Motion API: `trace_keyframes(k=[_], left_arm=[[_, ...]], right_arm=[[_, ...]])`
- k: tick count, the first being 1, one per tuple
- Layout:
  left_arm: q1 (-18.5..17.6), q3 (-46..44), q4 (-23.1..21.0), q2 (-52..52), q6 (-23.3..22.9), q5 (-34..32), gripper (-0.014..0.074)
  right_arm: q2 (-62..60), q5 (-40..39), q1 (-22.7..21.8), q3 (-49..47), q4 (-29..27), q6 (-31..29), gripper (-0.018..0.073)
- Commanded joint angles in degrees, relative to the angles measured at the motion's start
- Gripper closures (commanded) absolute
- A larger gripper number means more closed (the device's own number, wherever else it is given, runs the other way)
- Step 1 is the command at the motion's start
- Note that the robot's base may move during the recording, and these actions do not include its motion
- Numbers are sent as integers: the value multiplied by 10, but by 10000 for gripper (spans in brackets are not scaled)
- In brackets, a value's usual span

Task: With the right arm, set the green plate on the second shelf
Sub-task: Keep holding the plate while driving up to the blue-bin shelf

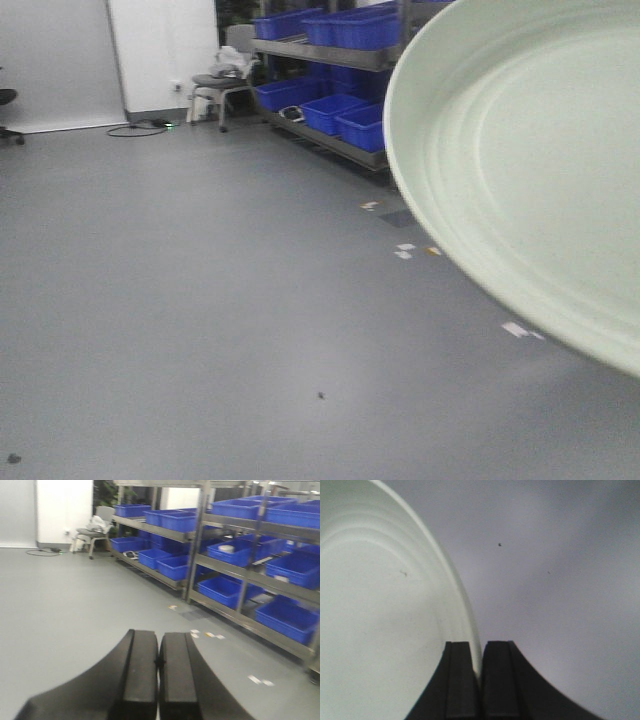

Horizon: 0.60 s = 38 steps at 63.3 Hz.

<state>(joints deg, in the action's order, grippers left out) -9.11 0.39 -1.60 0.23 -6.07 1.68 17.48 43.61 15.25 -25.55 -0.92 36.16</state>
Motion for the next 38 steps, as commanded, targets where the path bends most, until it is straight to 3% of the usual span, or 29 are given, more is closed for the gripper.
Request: trace_keyframes(k=[1, 38], left_arm=[[-3, 23, -5, 10, -2, -50, 466], [-3, 23, -5, 10, -2, -50, 466]], right_arm=[[6, -55, -4, -17, 1, 2, 506], [6, -55, -4, -17, 1, 2, 506]])
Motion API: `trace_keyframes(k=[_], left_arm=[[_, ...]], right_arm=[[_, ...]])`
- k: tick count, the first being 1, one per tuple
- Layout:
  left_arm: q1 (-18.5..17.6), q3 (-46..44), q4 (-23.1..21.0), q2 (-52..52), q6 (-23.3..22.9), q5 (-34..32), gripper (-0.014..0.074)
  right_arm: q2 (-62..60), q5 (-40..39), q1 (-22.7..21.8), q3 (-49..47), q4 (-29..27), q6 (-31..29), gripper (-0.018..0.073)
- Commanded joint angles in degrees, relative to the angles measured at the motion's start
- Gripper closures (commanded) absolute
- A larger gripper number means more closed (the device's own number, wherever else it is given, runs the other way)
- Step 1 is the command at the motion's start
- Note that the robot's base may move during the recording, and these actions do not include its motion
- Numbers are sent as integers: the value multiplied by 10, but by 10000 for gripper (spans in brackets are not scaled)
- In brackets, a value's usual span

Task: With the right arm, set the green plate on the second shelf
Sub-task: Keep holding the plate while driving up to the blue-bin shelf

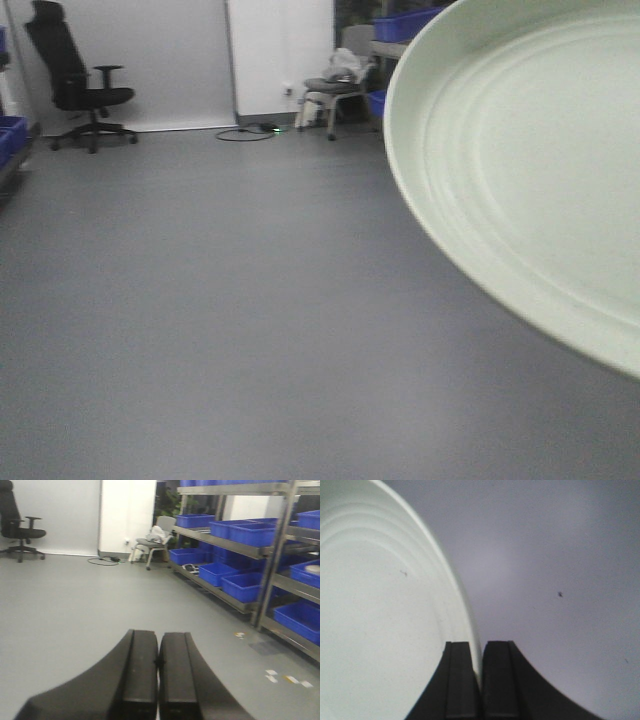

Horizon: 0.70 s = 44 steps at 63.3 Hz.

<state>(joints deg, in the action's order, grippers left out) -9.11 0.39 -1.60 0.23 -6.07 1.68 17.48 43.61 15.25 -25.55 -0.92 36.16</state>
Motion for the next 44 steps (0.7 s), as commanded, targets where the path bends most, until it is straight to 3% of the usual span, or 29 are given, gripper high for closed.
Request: trace_keyframes(k=[1, 44], left_arm=[[-3, 23, -5, 10, -2, -50, 466], [-3, 23, -5, 10, -2, -50, 466]], right_arm=[[6, -55, -4, -17, 1, 2, 506], [6, -55, -4, -17, 1, 2, 506]])
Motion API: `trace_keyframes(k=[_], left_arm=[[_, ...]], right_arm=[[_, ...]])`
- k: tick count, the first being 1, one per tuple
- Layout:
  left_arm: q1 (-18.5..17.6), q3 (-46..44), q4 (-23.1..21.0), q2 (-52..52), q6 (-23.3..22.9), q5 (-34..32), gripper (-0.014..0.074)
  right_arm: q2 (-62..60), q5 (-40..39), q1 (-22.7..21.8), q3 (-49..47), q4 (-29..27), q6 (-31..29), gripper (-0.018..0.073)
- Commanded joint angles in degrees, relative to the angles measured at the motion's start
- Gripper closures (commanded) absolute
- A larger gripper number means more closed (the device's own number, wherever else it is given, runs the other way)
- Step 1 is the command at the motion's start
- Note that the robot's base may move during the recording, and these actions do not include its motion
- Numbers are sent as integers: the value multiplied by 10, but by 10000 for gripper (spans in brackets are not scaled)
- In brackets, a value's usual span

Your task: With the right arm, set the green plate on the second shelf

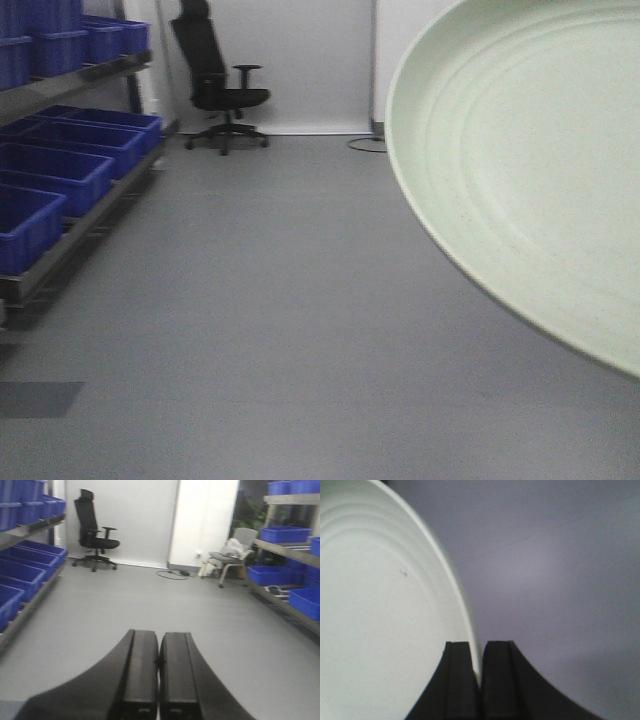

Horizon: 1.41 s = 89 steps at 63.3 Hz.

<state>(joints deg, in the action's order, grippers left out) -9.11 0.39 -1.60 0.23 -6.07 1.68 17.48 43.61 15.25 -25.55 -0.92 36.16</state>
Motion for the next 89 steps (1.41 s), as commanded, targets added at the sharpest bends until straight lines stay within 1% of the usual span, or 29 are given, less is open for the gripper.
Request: trace_keyframes(k=[1, 89], left_arm=[[-3, 23, -5, 10, -2, -50, 466], [-3, 23, -5, 10, -2, -50, 466]], right_arm=[[6, -55, -4, -17, 1, 2, 506], [6, -55, -4, -17, 2, 2, 506]])
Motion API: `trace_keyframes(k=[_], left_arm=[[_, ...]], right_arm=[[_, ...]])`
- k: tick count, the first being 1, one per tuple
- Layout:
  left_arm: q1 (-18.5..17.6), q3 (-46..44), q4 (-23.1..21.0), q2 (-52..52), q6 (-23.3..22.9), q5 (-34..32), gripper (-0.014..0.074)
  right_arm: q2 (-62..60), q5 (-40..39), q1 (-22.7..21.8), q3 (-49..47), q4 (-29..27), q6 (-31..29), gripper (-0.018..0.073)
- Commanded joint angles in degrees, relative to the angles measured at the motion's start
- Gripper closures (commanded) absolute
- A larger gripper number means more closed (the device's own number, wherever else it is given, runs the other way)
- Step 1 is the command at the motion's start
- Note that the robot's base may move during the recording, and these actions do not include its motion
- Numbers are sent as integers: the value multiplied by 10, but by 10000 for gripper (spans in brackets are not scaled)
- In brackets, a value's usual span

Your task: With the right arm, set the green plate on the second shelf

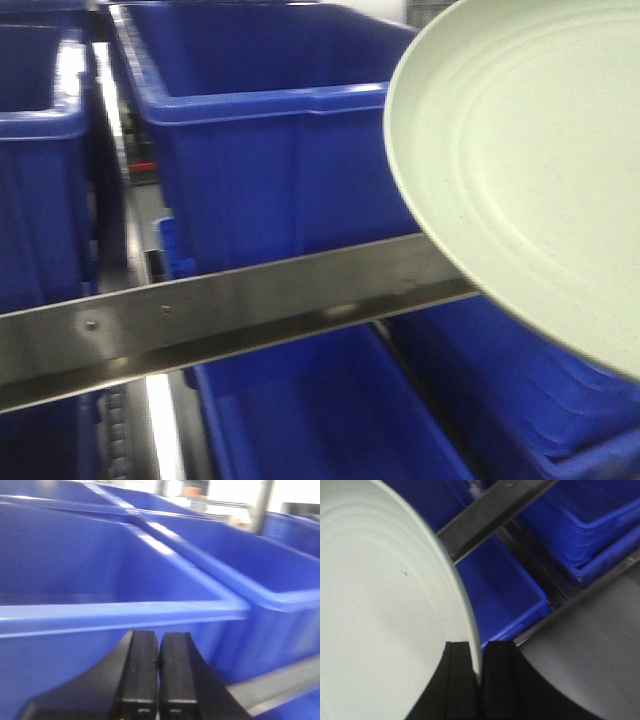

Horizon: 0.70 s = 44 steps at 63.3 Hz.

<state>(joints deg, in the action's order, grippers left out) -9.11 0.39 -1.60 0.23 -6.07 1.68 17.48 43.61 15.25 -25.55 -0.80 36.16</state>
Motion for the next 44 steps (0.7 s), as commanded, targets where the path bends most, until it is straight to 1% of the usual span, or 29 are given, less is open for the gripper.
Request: trace_keyframes(k=[1, 44], left_arm=[[-3, 23, -5, 10, -2, -50, 466], [-3, 23, -5, 10, -2, -50, 466]], right_arm=[[6, -55, -4, -17, 1, 2, 506], [6, -55, -4, -17, 1, 2, 506]])
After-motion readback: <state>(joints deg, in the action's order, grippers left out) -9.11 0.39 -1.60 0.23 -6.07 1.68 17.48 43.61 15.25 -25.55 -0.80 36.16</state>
